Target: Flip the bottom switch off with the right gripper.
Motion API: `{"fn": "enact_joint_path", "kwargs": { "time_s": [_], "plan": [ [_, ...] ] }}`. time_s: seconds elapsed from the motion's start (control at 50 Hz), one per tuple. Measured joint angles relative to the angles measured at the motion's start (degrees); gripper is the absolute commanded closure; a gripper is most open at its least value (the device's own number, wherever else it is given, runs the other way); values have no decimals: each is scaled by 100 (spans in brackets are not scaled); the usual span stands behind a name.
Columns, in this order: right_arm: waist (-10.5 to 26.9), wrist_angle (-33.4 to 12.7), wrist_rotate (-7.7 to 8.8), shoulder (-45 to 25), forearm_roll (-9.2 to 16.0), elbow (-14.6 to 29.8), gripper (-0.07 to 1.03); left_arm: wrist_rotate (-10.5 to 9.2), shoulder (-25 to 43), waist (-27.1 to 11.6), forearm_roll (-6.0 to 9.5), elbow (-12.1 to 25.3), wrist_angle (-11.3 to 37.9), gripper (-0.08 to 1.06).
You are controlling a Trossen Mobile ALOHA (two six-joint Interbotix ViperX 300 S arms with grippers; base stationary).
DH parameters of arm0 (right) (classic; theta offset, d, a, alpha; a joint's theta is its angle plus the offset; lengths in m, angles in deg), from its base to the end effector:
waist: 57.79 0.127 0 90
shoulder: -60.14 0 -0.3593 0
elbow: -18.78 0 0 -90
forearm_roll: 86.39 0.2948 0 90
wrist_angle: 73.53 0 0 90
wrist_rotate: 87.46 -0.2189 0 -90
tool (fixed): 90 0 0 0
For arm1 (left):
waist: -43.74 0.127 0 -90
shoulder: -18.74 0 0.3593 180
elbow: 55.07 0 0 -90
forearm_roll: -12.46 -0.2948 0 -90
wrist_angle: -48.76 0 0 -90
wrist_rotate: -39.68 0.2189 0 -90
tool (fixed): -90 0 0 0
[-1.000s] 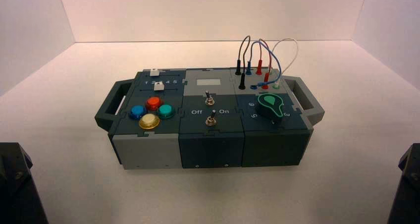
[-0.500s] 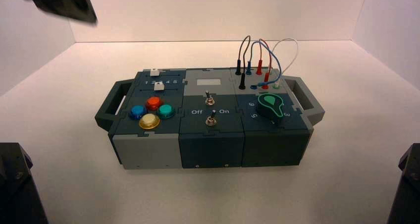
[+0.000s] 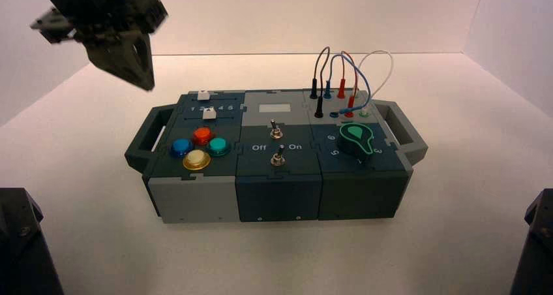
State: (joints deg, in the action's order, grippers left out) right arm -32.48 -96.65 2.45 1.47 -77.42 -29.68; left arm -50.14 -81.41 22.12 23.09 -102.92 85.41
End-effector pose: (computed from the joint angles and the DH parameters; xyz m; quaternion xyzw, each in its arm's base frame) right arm 0.2314 0.1242 0.2066 0.0018 0.3520 0.2088 0.9124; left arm 0.2053 -0.1073 0.0914 0.0231 0.6081 -0.1489 0.7794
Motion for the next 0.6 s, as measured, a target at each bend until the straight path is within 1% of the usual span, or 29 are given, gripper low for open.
{"fn": "enact_joint_path", "kwargs": {
  "time_s": [0.08,0.12,0.26,0.4,0.44,0.56,0.58,0.6],
  "plan": [
    [88,-132,0,-70,79,26,99,-9,264,0,26,44,26,101],
    [167,-193,0,-79,158,35,99,0,404,0,35,62,53,101],
    [290,-290,0,-70,343,35,99,0,773,-18,70,132,141,101],
    [378,-466,0,-79,659,35,99,-9,1116,-26,79,176,185,101],
    [396,-492,0,-79,703,35,99,0,1187,-35,79,193,185,101],
    [448,-615,0,-149,1046,35,99,0,1336,-26,79,255,193,101],
    [448,-624,0,-158,1055,35,99,0,1336,-26,79,255,193,101],
    [448,-659,-9,-185,1116,35,99,0,1389,-26,79,272,193,101]
  ]
}}
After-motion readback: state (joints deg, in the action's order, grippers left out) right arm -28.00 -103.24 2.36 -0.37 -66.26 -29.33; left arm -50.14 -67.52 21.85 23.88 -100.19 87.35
